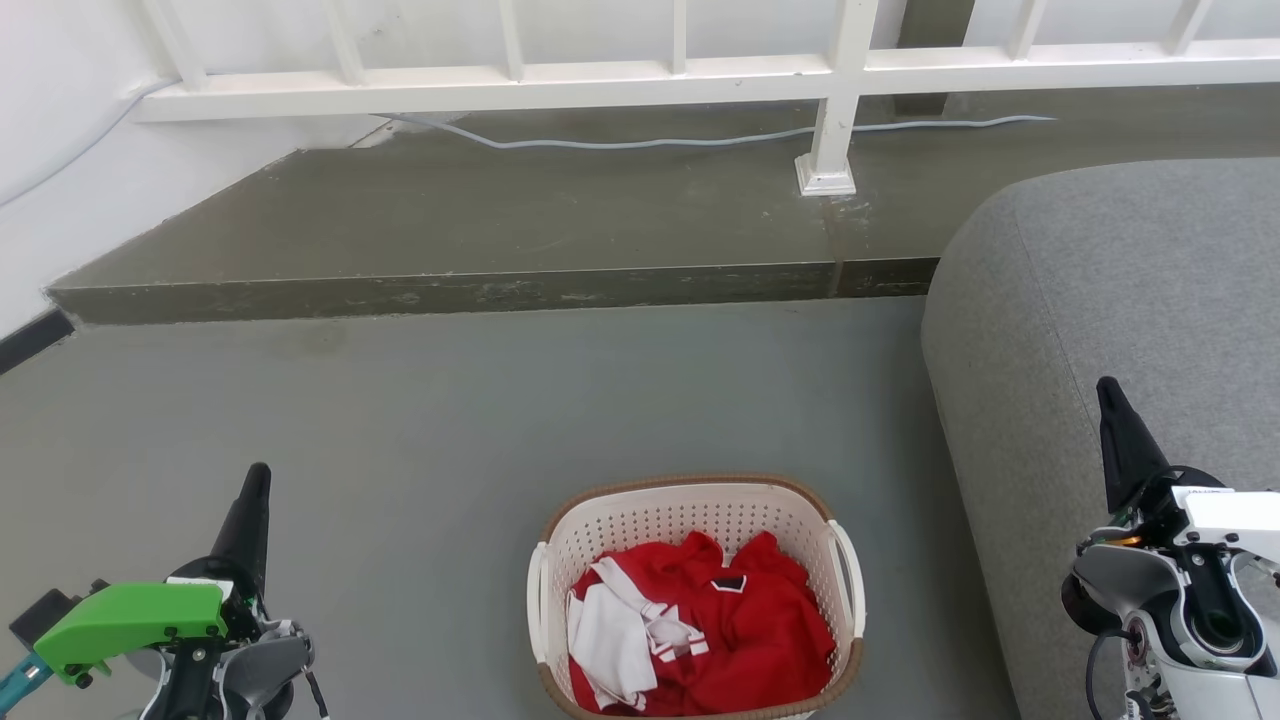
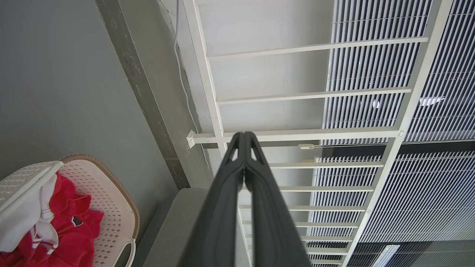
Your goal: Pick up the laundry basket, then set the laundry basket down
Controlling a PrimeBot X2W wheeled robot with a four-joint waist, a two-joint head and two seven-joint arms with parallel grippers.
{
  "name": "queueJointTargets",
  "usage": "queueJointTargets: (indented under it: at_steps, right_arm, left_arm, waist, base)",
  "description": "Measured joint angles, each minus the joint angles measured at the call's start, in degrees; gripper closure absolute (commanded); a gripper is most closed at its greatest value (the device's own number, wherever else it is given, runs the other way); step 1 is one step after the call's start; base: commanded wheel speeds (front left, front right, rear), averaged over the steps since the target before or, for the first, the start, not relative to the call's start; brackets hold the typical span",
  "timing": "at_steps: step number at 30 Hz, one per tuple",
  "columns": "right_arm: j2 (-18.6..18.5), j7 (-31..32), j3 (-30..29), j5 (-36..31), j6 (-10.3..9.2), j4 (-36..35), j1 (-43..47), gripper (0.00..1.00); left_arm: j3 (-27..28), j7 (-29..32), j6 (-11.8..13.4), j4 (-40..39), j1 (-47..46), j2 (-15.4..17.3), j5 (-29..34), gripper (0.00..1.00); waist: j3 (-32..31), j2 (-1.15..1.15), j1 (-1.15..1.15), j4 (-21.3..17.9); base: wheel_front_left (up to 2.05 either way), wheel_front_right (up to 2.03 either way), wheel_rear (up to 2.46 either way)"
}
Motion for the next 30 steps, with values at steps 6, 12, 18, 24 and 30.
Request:
queueJointTargets:
  at_steps: [6,12,18,24,30]
  right_arm:
    - [0.0,-0.01,0.0,0.0,0.0,-0.02,0.01,1.0]
    - [0.0,-0.01,0.0,0.16,0.0,-0.03,0.01,1.0]
    - [0.0,-0.01,0.01,0.16,0.0,-0.04,0.01,1.0]
    - [0.0,-0.01,0.01,0.16,0.0,-0.08,0.02,1.0]
    - [0.0,-0.01,0.02,0.24,0.0,-0.11,0.02,1.0]
  left_arm:
    - [0.02,0.0,0.0,0.0,0.0,0.0,0.0,1.0]
    - [0.03,0.0,0.0,0.0,0.0,0.0,0.0,1.0]
    - [0.05,0.03,0.0,-0.01,0.0,0.0,0.0,1.0]
    - [0.08,0.03,0.0,-0.01,0.0,0.0,0.0,1.0]
    - [0.09,0.03,0.0,-0.01,0.0,0.0,0.0,1.0]
  waist:
    - [0.0,0.0,0.0,0.0]
    - [0.0,0.0,0.0,0.0]
    - [0.0,0.0,0.0,0.0]
    - [0.01,0.0,0.0,0.0]
    - [0.01,0.0,0.0,0.0]
  base:
    - [0.0,0.0,0.0]
    - [0.0,0.0,0.0]
    - [0.0,0.0,0.0]
    - [0.0,0.0,0.0]
    - [0.0,0.0,0.0]
